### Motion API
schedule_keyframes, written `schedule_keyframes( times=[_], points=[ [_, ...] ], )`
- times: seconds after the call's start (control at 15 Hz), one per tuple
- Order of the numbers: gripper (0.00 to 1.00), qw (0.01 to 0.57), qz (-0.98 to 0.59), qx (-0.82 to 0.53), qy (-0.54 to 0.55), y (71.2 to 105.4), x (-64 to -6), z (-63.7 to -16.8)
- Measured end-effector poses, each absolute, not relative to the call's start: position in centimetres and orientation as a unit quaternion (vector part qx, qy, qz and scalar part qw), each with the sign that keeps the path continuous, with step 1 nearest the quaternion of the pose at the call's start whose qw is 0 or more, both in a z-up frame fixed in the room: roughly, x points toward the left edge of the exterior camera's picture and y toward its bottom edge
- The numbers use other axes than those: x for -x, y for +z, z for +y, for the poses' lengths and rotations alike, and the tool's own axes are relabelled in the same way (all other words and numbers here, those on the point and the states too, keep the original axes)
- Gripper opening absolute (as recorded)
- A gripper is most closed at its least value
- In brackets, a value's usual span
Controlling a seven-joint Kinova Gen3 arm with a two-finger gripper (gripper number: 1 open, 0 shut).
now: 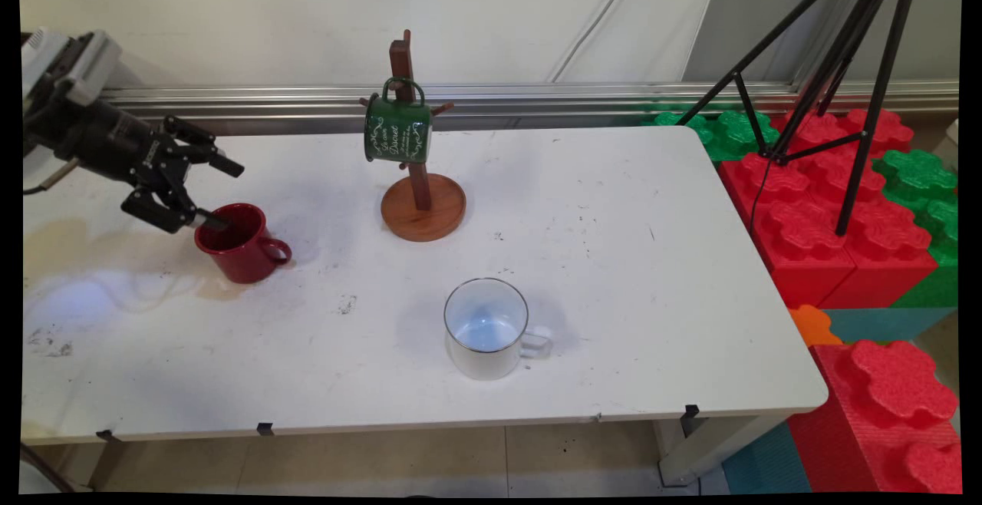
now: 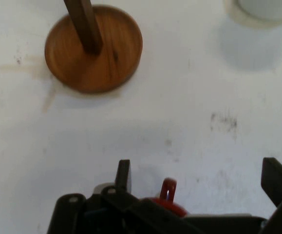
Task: Pick up the green mug from the rack
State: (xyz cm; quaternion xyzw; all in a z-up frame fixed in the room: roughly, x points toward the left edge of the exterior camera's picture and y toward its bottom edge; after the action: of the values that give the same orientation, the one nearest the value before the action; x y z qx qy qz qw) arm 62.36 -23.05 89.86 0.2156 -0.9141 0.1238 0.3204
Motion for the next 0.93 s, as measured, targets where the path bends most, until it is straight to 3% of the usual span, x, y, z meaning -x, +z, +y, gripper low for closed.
schedule_keyframes(
  times=[0.93],
  points=[
    [1.0, 0.43, -0.853, -0.269, 0.12, 93.0, -60.6, -24.3]
  ],
)
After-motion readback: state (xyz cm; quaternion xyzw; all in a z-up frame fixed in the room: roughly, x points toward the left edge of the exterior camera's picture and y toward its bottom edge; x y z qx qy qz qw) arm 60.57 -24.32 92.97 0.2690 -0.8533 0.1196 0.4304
